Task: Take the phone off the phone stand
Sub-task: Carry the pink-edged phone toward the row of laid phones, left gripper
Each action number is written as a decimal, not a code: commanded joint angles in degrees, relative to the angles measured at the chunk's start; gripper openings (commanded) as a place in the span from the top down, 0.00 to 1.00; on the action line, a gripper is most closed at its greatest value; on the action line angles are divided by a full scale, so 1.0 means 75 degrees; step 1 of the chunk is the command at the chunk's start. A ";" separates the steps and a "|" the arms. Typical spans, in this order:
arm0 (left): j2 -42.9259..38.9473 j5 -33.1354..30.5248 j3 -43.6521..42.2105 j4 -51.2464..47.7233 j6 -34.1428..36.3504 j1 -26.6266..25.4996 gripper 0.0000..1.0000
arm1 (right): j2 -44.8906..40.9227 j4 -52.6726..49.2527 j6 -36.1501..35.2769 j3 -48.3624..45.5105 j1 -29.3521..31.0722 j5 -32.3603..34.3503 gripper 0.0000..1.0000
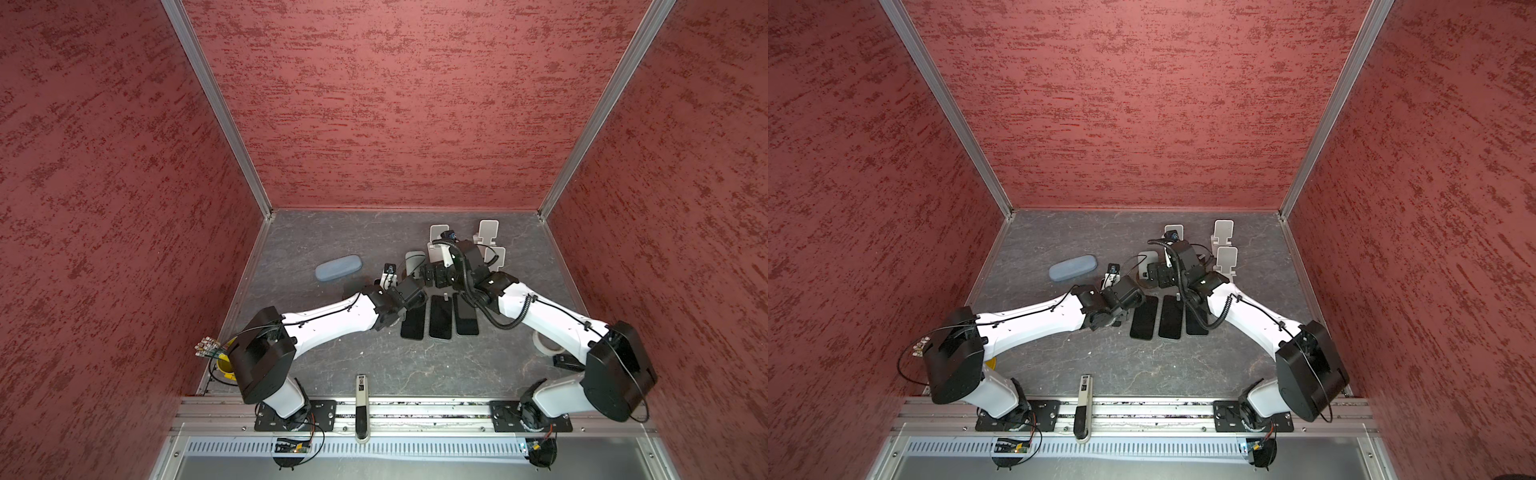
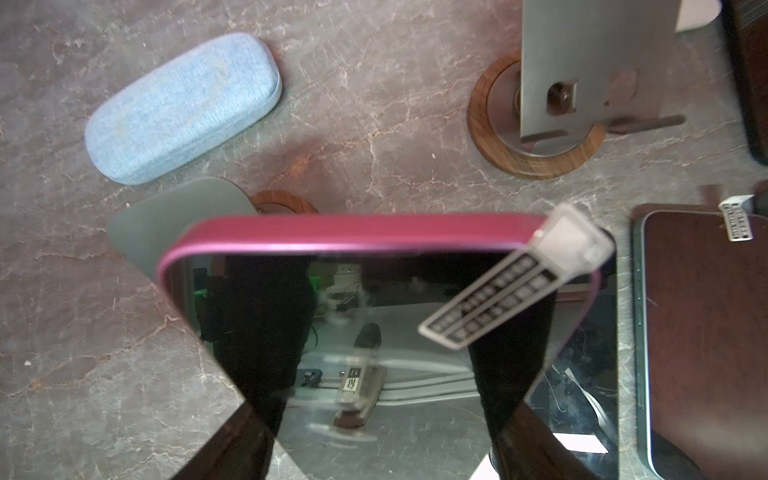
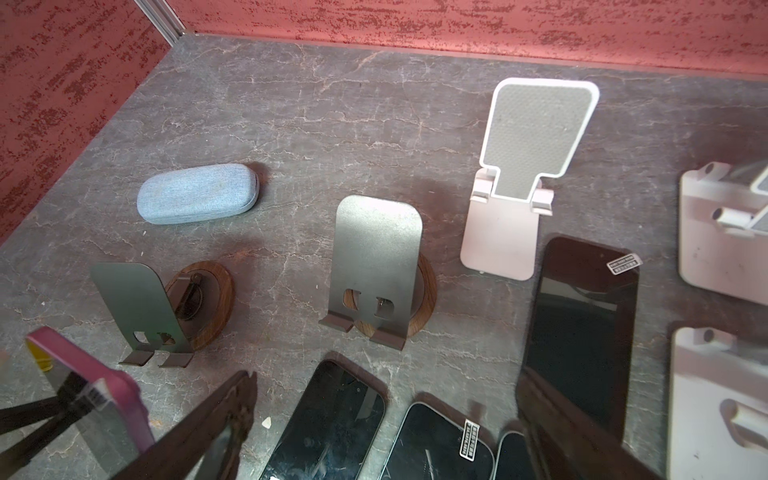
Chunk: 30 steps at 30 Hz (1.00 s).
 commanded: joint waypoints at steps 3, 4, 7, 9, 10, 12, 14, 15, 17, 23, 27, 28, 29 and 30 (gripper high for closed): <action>0.0217 0.0032 0.0286 0.0078 -0.0123 -0.0025 0.36 | -0.0151 0.0127 0.0106 -0.0042 -0.0095 0.0052 0.01; 0.0261 0.0032 0.0321 0.0041 -0.0130 -0.0025 0.36 | -0.0140 0.0129 0.0109 -0.0042 -0.0090 0.0053 0.01; 0.0393 0.0100 0.0375 -0.0008 -0.0132 -0.0025 0.36 | -0.0128 0.0135 0.0109 -0.0042 -0.0089 0.0046 0.01; 0.0471 0.0137 0.0415 -0.0028 -0.0136 -0.0014 0.36 | -0.0116 0.0144 0.0108 -0.0042 -0.0100 0.0044 0.01; 0.0510 0.0149 0.0427 -0.0042 -0.0146 -0.0013 0.36 | -0.0116 0.0141 0.0109 -0.0049 -0.0101 0.0040 0.01; 0.0581 0.0173 0.0445 -0.0055 -0.0155 -0.0013 0.36 | -0.0105 0.0144 0.0109 -0.0044 -0.0101 0.0039 0.01; 0.0647 0.0241 0.0465 -0.0055 -0.0168 -0.0003 0.36 | -0.0104 0.0145 0.0109 -0.0049 -0.0101 0.0029 0.01; 0.0674 0.0272 0.0471 -0.0055 -0.0180 -0.0001 0.36 | -0.0104 0.0154 0.0103 -0.0060 -0.0101 0.0039 0.01; 0.0745 0.0330 0.0471 -0.0053 -0.0206 -0.0001 0.36 | -0.0104 0.0157 0.0108 -0.0066 -0.0110 0.0030 0.01; 0.0918 0.0511 0.0448 -0.0043 -0.0237 0.0081 0.36 | -0.0081 0.0169 0.0108 -0.0075 -0.0118 0.0028 0.01; 0.1027 0.0577 0.0456 -0.0043 -0.0237 0.0116 0.36 | -0.0081 0.0169 0.0109 -0.0078 -0.0124 0.0028 0.01; 0.1062 0.0597 0.0451 -0.0023 -0.0233 0.0133 0.36 | -0.0073 0.0173 0.0109 -0.0088 -0.0131 0.0031 0.01; 0.1102 0.0628 0.0442 -0.0031 -0.0248 0.0155 0.36 | -0.0069 0.0180 0.0109 -0.0089 -0.0136 0.0029 0.01; 0.1138 0.0650 0.0438 -0.0031 -0.0260 0.0161 0.36 | -0.0069 0.0173 0.0109 -0.0089 -0.0130 0.0030 0.01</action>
